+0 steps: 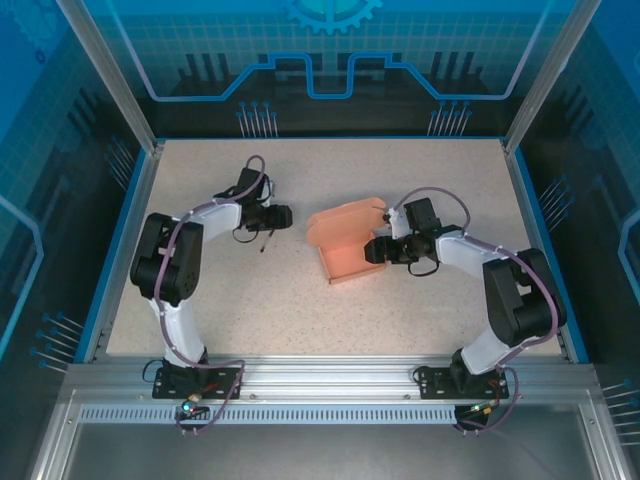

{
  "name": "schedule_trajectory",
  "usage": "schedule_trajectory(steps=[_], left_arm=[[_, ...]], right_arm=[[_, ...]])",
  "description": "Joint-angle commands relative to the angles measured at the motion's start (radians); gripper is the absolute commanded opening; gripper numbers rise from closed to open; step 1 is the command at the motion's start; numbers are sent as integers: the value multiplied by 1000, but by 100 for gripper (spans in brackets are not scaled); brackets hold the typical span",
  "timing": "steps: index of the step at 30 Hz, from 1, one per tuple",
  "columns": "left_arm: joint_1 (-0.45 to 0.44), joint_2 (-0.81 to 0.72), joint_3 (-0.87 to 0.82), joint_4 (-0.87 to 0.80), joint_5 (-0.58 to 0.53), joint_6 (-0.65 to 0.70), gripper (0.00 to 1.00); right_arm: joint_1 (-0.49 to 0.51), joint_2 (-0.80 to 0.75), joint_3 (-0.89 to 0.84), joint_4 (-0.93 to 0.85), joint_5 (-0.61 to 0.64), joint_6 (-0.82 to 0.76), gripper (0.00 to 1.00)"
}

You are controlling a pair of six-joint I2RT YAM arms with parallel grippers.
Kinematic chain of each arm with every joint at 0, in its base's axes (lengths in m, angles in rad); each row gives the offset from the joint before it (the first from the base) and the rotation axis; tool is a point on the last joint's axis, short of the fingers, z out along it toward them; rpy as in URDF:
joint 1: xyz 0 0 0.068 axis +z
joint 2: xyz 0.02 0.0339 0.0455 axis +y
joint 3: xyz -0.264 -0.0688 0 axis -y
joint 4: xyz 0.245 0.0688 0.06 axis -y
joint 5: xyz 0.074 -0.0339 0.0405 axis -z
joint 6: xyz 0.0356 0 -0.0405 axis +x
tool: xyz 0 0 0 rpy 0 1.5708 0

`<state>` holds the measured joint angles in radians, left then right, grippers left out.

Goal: Fold the paper box

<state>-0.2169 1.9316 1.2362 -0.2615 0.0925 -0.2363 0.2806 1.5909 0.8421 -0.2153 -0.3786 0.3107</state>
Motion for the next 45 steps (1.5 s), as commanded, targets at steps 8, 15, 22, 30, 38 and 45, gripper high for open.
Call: schedule_trajectory(steps=[8,15,22,30,38,45], left_arm=[[-46,82,135,-196,-110,50,60],[-62,97,179,-294,-173,79,57],[-62,118,207,-343,-172,98,49],[-62,148,238,-391,-171,125,39],[-62,187,275,-438,-192,153,30],[-59,222,316,-467,-191,175,21]], right_arm=[[-27,-73,-11,-6,-2,-7,67],[-32,-73,-9,-1,-11,-15,67],[-31,-93,-23,0,5,-33,67],[3,-136,-49,24,31,-45,67],[4,-118,-31,25,17,-52,67],[4,-118,-27,19,18,-58,67]])
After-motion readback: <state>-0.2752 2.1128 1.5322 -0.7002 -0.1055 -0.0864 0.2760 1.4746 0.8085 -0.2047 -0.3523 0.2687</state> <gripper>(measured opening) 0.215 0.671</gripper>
